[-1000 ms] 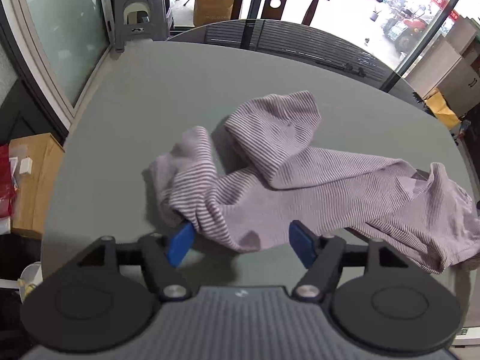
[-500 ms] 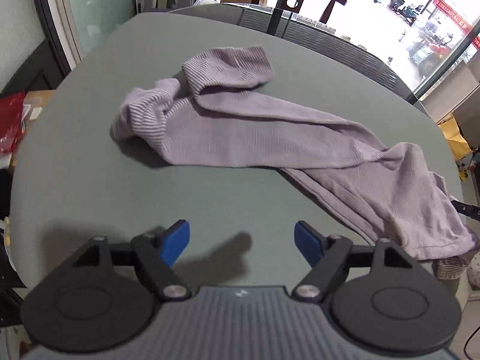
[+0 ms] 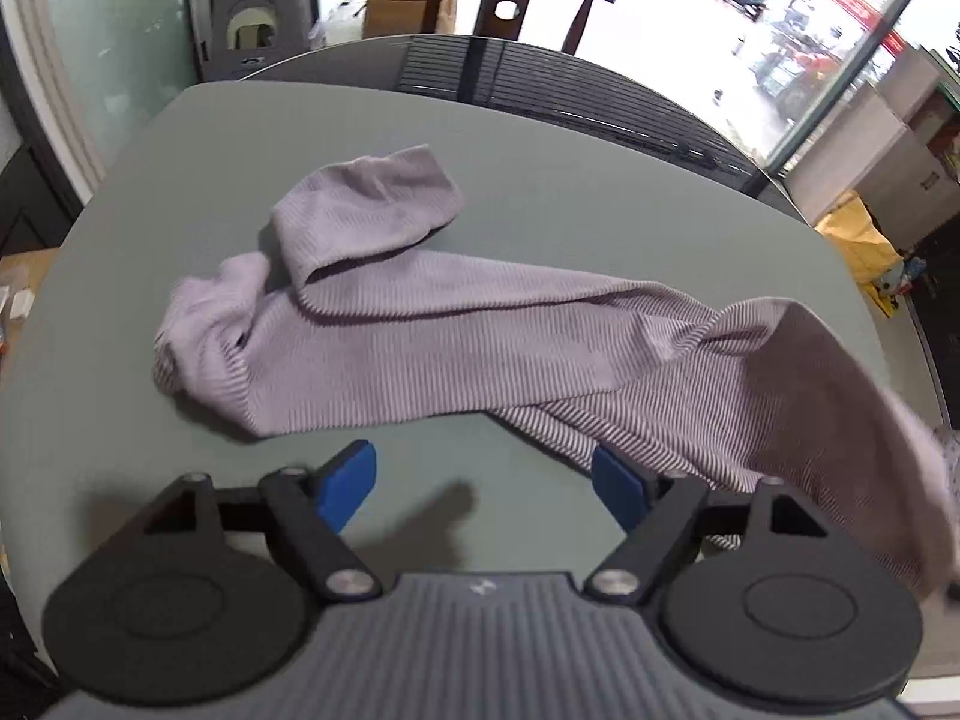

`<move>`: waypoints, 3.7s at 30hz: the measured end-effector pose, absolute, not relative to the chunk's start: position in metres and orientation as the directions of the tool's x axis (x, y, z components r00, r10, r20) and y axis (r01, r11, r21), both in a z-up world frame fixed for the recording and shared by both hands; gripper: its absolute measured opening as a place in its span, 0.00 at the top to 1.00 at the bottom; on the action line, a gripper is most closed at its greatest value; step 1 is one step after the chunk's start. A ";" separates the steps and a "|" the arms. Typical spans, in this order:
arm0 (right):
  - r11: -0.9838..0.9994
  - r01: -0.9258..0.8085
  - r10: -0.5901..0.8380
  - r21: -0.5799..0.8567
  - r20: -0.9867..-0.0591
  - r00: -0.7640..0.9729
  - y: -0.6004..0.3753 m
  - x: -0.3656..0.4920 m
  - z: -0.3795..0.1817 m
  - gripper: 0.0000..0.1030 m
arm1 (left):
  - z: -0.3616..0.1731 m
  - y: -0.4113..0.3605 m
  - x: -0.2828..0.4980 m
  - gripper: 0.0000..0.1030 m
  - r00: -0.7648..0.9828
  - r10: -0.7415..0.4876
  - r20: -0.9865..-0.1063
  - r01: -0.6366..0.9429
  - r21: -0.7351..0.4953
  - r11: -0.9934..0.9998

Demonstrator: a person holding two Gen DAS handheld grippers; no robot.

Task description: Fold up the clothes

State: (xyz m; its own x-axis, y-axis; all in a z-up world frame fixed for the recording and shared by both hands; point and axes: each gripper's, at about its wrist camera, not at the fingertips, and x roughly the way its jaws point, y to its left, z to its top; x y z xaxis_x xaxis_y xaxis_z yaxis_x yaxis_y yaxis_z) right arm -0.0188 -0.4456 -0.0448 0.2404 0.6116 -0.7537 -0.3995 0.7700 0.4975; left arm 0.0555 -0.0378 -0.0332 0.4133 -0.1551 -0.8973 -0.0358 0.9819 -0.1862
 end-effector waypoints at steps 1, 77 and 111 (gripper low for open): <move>0.771 -0.399 0.607 0.497 -0.762 0.223 -0.443 -0.024 -0.049 0.93 | -0.034 -0.040 0.058 0.22 0.412 -0.166 -0.896 -0.025 -0.193 0.981; 0.982 0.102 0.065 0.157 -0.798 0.599 -0.474 0.092 -0.095 0.49 | -0.056 0.004 0.096 0.09 0.415 -0.065 -0.907 -0.121 -0.126 0.985; 0.941 -0.054 0.320 0.333 -0.830 0.458 -0.263 0.060 -0.112 0.47 | -0.027 0.109 0.264 0.10 0.500 -0.029 -0.865 -0.220 -0.159 0.962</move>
State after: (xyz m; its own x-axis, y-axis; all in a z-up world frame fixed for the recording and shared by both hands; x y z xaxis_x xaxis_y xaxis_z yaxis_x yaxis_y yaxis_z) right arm 0.0599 -0.2625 -0.1117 0.4577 0.3198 -0.8296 -0.0541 0.9414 0.3331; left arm 0.2637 0.1094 -0.0269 0.5002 -0.0291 -0.8654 -0.2198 0.9624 -0.1594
